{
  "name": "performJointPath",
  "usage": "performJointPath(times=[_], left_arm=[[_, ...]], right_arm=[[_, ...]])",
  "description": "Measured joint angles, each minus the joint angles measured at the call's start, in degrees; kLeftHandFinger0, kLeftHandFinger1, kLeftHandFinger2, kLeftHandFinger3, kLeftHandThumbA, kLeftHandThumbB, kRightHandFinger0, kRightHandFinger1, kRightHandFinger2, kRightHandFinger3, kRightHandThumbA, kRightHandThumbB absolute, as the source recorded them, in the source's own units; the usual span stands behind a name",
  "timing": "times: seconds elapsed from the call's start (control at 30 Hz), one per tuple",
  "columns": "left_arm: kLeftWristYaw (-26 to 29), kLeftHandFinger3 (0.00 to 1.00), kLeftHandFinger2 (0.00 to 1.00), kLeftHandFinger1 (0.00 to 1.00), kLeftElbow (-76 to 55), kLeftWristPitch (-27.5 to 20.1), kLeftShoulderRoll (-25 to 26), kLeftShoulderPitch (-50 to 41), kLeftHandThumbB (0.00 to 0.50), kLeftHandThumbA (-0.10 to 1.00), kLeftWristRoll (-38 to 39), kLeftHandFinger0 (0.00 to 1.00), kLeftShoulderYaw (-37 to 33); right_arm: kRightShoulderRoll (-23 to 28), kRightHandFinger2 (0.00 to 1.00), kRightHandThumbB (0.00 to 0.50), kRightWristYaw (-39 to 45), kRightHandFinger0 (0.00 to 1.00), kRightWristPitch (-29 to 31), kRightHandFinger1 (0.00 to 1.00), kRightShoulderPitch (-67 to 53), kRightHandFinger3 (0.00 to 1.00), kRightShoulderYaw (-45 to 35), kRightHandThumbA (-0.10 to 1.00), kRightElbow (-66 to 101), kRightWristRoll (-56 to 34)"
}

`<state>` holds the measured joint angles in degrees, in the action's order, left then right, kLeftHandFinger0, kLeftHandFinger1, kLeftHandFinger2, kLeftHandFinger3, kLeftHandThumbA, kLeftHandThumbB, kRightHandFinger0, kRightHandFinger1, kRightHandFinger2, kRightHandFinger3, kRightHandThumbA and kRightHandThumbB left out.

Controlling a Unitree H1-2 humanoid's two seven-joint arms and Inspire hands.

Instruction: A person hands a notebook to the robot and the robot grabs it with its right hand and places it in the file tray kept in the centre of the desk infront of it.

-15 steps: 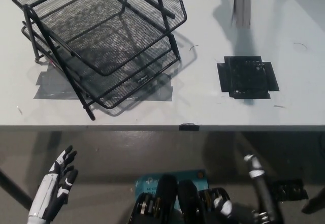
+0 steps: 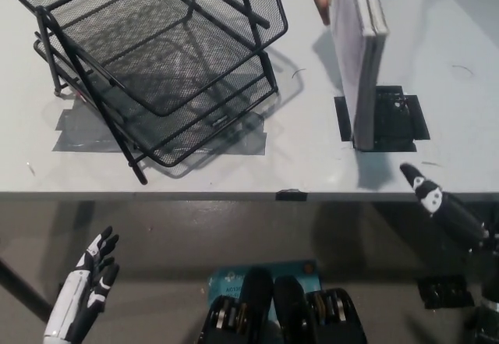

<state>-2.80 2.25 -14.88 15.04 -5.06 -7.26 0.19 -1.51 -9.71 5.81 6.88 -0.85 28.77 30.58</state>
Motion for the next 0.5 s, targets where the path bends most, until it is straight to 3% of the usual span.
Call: performJointPath(times=[0.17,0.4,0.5], left_arm=[[-0.4,1.00,1.00,1.00,0.1,-0.2,0.0,-0.1,0.473,0.95,0.0,1.00,-0.1],[-0.6,1.00,1.00,1.00,0.1,-0.9,-0.1,-0.1,0.462,0.94,-0.2,0.98,-0.4],[-0.6,1.00,1.00,1.00,0.1,-1.0,-0.1,-0.1,0.463,0.94,-0.4,0.99,-0.4]], right_arm=[[-0.6,1.00,0.377,0.7,1.00,-2.5,1.00,2.1,1.00,0.1,1.00,-0.2,-0.4],[-2.3,1.00,0.448,3.0,1.00,-6.8,1.00,6.0,1.00,2.5,1.00,-0.6,-0.4],[-2.8,1.00,0.442,3.9,1.00,-8.2,1.00,6.8,1.00,3.8,1.00,-0.7,-0.4]])
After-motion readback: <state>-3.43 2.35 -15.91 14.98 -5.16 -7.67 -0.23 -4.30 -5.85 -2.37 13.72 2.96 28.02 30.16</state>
